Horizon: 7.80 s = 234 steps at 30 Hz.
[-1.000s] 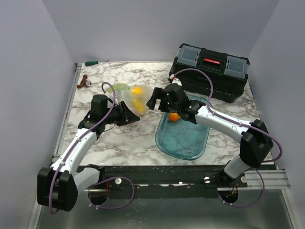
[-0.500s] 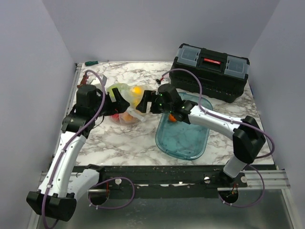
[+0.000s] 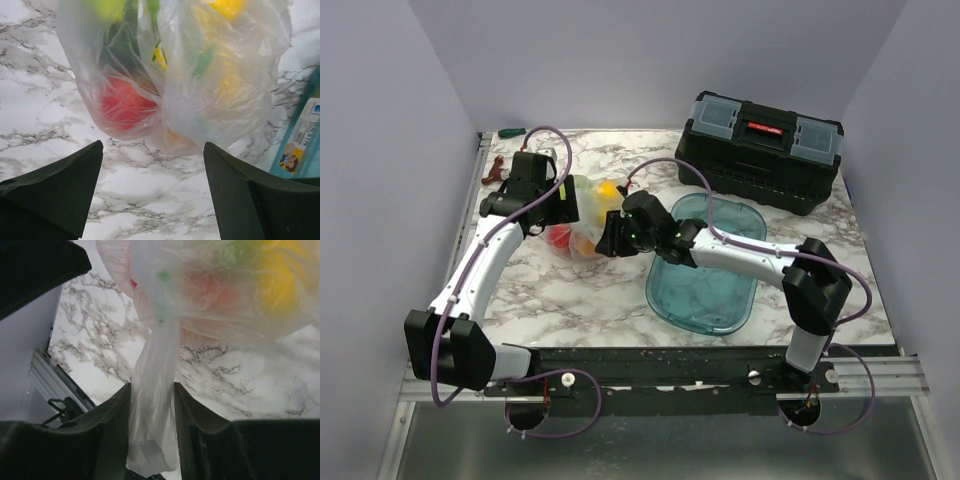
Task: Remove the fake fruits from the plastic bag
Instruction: Untie the plastic bag at the center of the board.
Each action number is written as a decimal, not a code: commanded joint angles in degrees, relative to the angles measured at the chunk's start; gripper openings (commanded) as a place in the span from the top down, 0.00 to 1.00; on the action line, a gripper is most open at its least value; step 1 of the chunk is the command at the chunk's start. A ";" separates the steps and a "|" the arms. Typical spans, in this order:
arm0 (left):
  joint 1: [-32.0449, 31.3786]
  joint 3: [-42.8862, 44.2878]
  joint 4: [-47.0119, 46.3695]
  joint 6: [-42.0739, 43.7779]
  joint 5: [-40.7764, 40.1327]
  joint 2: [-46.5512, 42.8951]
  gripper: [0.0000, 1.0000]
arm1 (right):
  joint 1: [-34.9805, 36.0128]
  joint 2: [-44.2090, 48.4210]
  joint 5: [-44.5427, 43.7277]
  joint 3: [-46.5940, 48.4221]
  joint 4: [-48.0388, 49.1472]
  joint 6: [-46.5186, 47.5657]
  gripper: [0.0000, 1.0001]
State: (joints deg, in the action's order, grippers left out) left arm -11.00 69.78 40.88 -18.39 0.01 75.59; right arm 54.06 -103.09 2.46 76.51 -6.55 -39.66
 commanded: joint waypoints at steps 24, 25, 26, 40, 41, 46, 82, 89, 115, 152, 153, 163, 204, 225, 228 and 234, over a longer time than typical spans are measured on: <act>-0.38 -4.45 -0.28 2.85 -3.06 6.09 0.36 | 1.40 5.36 -1.05 -9.27 2.57 -0.32 0.95; -0.42 -4.26 -0.20 2.84 -3.09 6.66 0.35 | 1.44 5.49 -1.05 -9.12 2.61 -0.20 0.94; -0.34 -4.31 -0.27 2.84 -3.09 7.03 0.34 | 1.41 5.55 -1.21 -8.87 2.36 -0.05 0.93; -0.33 -3.22 -0.63 3.61 1.69 9.64 0.75 | 1.53 5.17 -17.64 4.28 -9.28 8.12 0.52; -0.33 -3.12 -0.71 3.63 2.16 9.43 0.79 | 1.48 4.13 -17.70 6.20 -10.06 8.45 0.49; -0.33 -3.79 -1.64 3.89 3.57 7.95 0.92 | 1.43 -1.08 -16.93 10.80 -8.78 7.87 0.48; -0.92 -6.26 -4.25 3.03 10.42 3.63 1.00 | 1.49 -18.65 -28.13 27.71 -16.09 2.17 0.90; -0.86 -6.77 -4.50 2.58 7.80 2.09 1.00 | 0.90 -10.61 -18.99 18.81 -5.15 0.48 0.99; -1.01 -10.89 -9.10 2.06 2.44 -8.17 0.94 | -13.10 -6.26 27.71 -13.89 55.96 -37.85 0.99; -13.18 -10.34 -10.41 15.03 -9.19 -6.08 0.51 | -15.16 -7.38 33.76 -4.01 35.25 -22.64 0.99; -13.17 -10.72 -10.92 14.90 -9.19 -6.96 0.60 | -15.13 -6.95 32.65 -3.81 33.10 -21.05 0.99; -13.08 -14.21 -14.39 12.25 -4.77 -12.83 1.00 | -8.97 3.45 -3.99 1.59 -2.29 -2.04 0.34; -13.08 -14.80 -13.77 8.46 -13.54 -14.59 1.00 | 0.96 8.61 -8.40 -3.40 11.68 -2.77 0.99; -11.67 -16.07 -13.78 5.49 -22.32 -18.48 1.00 | -17.85 9.05 26.53 -26.32 55.00 -30.17 0.99; -11.67 -16.24 -14.08 6.13 -20.28 -19.54 1.00 | -17.86 7.16 27.89 -26.16 56.75 -31.52 0.99; -11.67 -17.88 -15.43 5.57 -15.86 -23.59 1.00 | -17.90 6.73 27.13 -26.38 55.98 -30.98 0.99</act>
State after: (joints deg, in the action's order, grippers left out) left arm -23.31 53.43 27.92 -13.13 -17.93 55.94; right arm 36.67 -96.01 28.18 50.65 46.59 -69.89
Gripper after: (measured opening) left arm 0.004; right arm 0.012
